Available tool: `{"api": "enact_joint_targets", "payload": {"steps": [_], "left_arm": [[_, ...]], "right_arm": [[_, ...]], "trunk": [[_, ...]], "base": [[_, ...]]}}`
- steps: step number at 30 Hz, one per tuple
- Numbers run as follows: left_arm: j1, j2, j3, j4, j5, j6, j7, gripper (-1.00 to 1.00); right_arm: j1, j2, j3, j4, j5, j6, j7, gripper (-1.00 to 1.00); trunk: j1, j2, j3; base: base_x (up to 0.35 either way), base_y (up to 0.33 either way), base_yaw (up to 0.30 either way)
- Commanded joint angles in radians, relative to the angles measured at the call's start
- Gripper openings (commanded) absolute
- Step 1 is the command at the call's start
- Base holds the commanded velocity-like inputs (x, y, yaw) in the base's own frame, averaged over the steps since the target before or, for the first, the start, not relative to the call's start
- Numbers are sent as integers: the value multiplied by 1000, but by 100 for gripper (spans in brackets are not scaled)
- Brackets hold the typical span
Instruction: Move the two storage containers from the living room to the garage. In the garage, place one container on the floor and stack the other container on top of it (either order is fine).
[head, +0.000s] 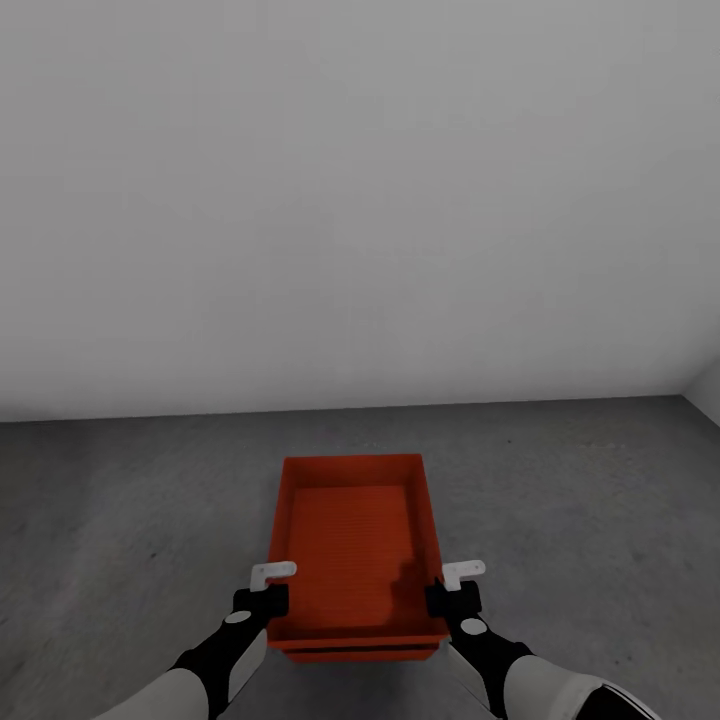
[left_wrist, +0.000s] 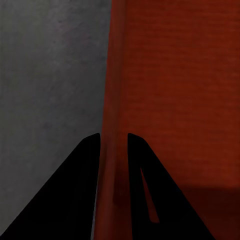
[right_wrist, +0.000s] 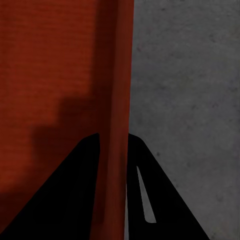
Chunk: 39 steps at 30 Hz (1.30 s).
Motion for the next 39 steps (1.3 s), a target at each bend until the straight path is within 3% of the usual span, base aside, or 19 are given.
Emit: {"api": "enact_joint_targets", "payload": {"steps": [1,39], "left_arm": [[0,0,-10,-1,-6,-54,29,-100],[0,-1,-11,-1,-6,-54,29,-100]], "right_arm": [[-1,2,-69,-1,-2,4,0,-100],[-1,3,-69,-1,-2,2,-2,-100]], "trunk": [[0,0,-1],[0,0,-1]], "base": [[0,0,0],[0,0,-24]]}}
